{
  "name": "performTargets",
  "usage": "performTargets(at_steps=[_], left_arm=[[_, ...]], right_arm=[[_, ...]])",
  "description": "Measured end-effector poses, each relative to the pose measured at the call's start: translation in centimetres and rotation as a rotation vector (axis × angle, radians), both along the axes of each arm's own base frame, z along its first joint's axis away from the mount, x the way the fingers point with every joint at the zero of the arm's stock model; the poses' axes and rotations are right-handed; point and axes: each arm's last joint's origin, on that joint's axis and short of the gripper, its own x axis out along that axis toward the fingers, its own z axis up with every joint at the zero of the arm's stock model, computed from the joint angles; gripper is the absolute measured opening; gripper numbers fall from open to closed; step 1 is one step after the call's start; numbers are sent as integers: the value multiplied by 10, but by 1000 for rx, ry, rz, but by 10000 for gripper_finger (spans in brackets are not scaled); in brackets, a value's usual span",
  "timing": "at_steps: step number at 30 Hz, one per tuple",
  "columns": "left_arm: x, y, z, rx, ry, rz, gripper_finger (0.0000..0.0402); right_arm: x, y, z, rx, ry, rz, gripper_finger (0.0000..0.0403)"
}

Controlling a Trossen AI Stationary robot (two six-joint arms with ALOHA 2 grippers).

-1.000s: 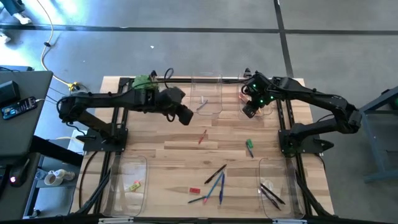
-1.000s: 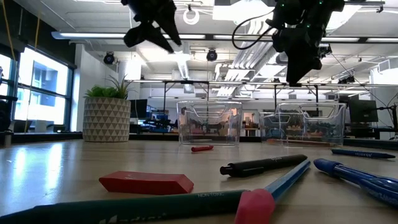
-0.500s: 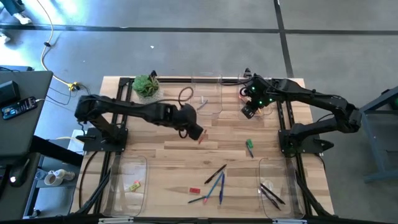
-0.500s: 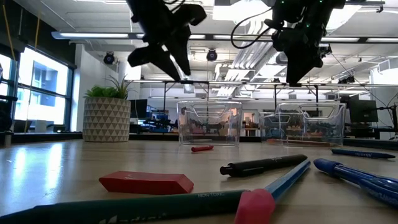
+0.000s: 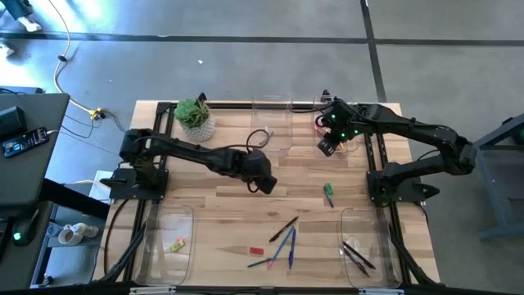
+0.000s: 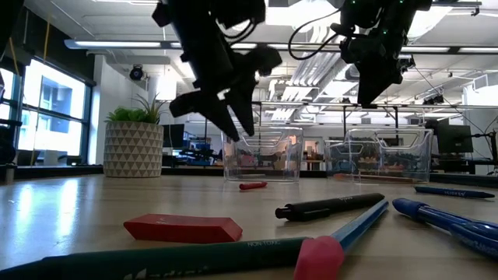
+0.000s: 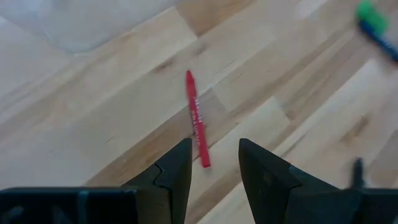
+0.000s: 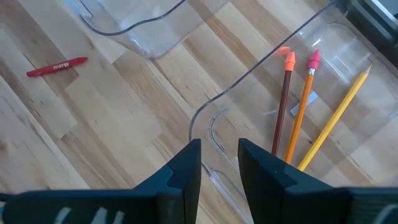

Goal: Sort crayons/erasers/pens/pencils in bins
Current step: Put the red crayon into the top left transparent bin

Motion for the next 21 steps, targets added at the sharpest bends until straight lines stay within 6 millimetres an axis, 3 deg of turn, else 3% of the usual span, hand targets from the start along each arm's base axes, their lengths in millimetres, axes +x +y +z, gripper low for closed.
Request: performTargets(at_steps=[7,21], left_arm=[[6,0,-19,16,41,9,119],[15,0,-39,36,48,9,119]], right_arm=[[1,-1,1,-9,-10,9,99],[3,-2,2,-22,-36,10,99]])
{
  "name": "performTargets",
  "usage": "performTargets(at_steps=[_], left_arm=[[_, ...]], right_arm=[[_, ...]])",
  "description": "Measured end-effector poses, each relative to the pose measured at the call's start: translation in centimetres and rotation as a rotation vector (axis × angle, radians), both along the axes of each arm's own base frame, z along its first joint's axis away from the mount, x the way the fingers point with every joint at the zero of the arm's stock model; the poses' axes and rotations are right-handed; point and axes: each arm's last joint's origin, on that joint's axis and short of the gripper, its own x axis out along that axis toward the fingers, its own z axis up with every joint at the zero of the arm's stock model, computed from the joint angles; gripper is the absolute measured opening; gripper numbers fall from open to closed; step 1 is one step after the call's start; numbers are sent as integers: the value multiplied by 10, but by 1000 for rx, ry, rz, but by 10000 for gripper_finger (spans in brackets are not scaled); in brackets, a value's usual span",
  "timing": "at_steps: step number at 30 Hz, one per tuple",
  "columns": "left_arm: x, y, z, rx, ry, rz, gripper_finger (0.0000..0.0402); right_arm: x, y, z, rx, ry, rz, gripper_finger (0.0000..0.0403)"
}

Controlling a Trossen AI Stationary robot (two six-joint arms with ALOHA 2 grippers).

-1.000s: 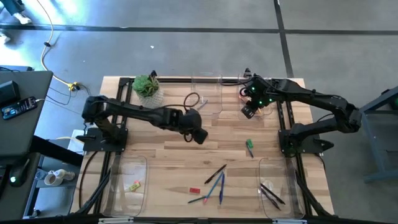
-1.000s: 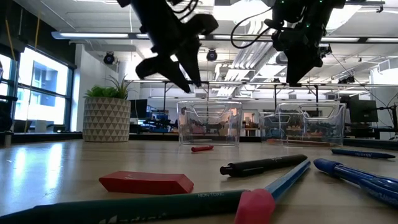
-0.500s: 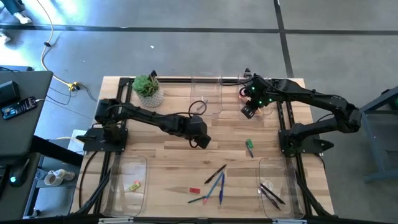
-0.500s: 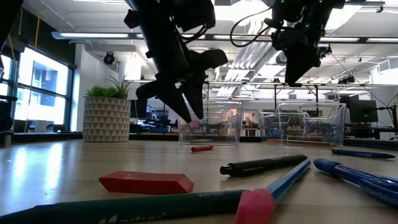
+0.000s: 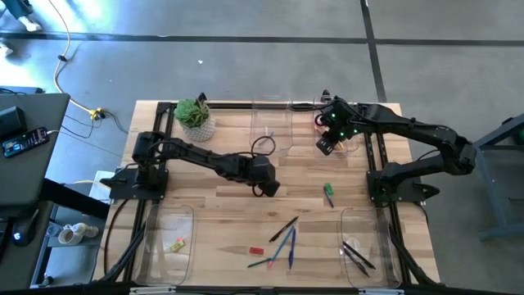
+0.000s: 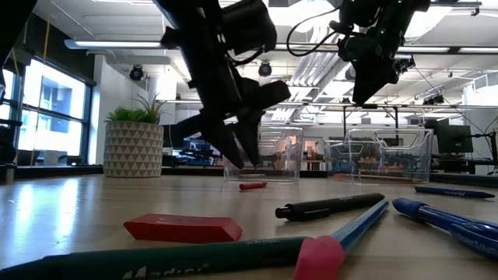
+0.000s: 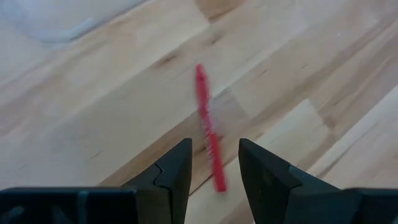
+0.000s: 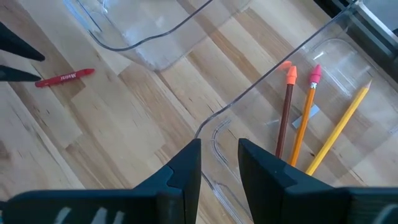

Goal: Sort crayons/erasers/pens/pencils in bins
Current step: Put the red crayon into the top left transparent bin

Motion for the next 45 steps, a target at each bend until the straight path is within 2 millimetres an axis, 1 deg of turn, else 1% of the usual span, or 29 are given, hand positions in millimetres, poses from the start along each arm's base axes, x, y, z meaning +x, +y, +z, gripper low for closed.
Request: performTargets(at_steps=[3,5,7,9,15,26,29,39,45], left_arm=[[3,0,-2,19,-19,3,119],[2,0,-5,26,2,-10,119],[7,1,-10,34,-11,-17,119],[5,1,-15,26,19,-19,119],[10,2,-30,29,18,-26,119],[8,1,-38,61,103,-90,116],[5,1,-39,69,143,-121,103],[2,1,-41,81,198,-202,34],[2,1,-40,34,192,-223,10]], right_arm=[[0,0,0,0,-1,0,99],[1,0,0,-1,-3,0,99],[1,0,0,-1,-2,0,99],[1,0,0,-1,-1,0,99],[1,0,0,1,0,-1,99],[1,0,0,0,-1,0,99],[1,0,0,0,-1,0,99],[0,0,0,0,0,0,99],[0,0,0,0,0,0,99]])
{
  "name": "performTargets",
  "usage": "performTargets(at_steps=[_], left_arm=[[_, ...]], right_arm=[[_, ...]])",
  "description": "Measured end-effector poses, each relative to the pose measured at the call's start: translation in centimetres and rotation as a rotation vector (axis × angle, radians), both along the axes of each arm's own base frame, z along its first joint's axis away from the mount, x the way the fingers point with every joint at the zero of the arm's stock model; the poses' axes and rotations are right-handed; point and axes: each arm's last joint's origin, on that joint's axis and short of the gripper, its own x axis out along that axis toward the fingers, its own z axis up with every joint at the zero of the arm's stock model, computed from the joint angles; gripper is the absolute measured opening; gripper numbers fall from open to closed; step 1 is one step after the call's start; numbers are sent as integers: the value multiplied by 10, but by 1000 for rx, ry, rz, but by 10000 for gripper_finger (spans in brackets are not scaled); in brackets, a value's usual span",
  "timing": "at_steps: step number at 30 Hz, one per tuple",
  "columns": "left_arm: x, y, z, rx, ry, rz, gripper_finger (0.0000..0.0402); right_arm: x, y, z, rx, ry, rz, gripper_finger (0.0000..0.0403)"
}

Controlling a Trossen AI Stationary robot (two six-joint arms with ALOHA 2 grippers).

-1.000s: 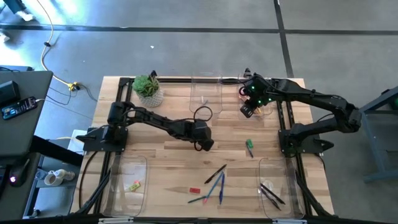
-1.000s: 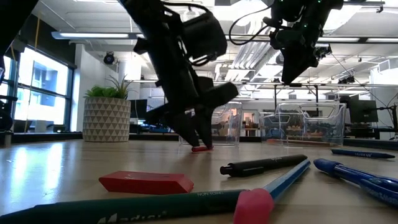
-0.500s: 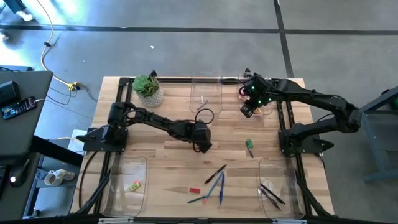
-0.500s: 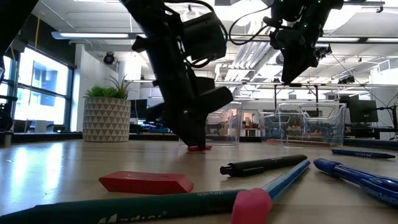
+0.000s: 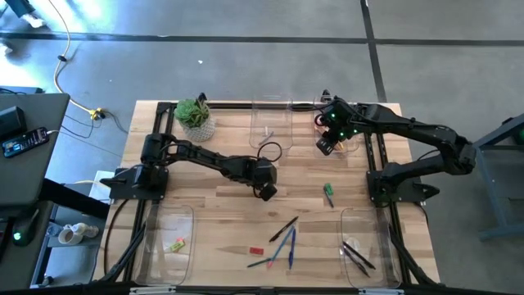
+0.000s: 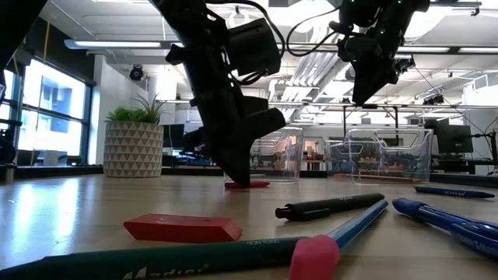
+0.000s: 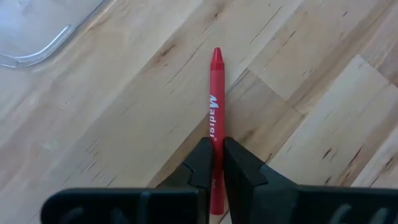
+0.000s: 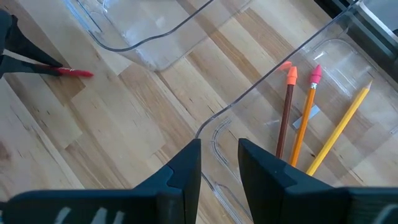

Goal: Sort crayons/erasers/pens/pencils in bins
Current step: Put the red crayon into the top left transparent bin

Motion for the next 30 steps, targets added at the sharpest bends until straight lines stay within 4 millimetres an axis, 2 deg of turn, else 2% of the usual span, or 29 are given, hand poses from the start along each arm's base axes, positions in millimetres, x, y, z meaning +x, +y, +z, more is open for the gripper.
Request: performTargets(at_steps=[12,19,30], left_arm=[[-1,-1,4,-110,-20,-38,6],[-4,3,21,-211,-73,-53,5],[0,5,47,-213,-205,-86,5]], right_arm=[[0,0,0,-4,3,10,99],[0,0,0,-8,10,23,99],[0,0,0,-15,14,39,99]])
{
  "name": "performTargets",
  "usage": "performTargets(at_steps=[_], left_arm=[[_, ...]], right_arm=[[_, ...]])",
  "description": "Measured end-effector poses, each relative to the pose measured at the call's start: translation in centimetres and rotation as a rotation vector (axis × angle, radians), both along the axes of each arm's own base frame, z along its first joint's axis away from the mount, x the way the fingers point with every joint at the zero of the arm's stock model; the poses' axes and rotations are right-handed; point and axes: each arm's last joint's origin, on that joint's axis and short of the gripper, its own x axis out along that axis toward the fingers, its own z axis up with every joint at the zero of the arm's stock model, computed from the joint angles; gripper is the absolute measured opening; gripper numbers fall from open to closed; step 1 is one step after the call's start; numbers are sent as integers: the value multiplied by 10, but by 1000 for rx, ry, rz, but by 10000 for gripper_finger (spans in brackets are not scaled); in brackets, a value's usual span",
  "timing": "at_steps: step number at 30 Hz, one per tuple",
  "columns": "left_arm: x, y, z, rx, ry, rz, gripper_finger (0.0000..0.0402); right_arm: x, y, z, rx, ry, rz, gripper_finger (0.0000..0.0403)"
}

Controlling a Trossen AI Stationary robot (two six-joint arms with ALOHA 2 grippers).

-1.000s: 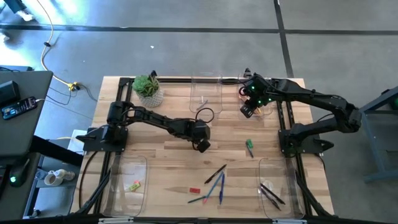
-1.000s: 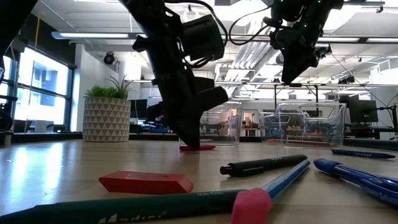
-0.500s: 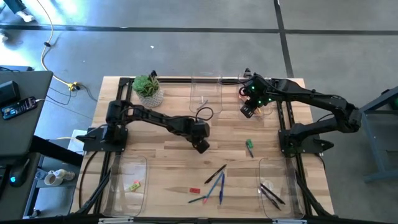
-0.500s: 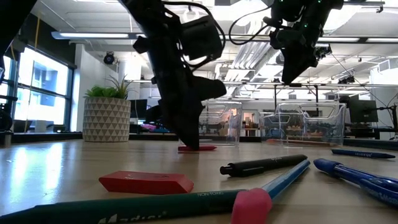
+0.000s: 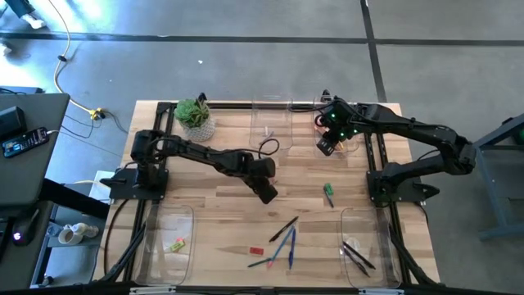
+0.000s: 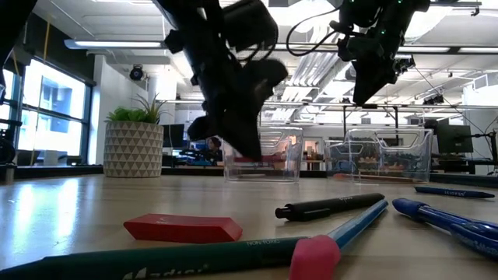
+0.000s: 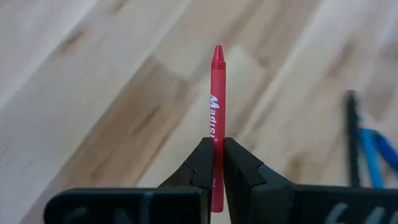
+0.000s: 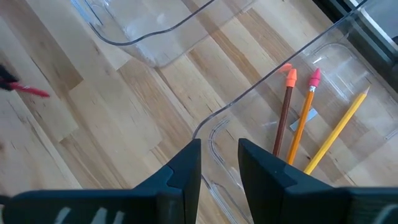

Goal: Sort crayons/erasers/pens/pencils in bins
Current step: Put the red crayon into the top left transparent bin

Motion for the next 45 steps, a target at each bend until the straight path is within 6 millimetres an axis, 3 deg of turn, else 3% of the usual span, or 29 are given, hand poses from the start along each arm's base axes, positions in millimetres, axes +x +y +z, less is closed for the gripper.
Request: performTargets(at_steps=[11,21,36,45], left_arm=[[-3,15,61,91,-271,16,5],[-31,63,102,275,-340,172,5],[-68,148,103,424,-258,294,5],[-78,181,81,416,-190,211,5]], right_arm=[[0,0,0,-6,3,13,99],[3,-2,2,-46,-26,53,99],[20,-11,16,-166,-232,32,99],[17,-14,15,-194,-226,-191,99]])
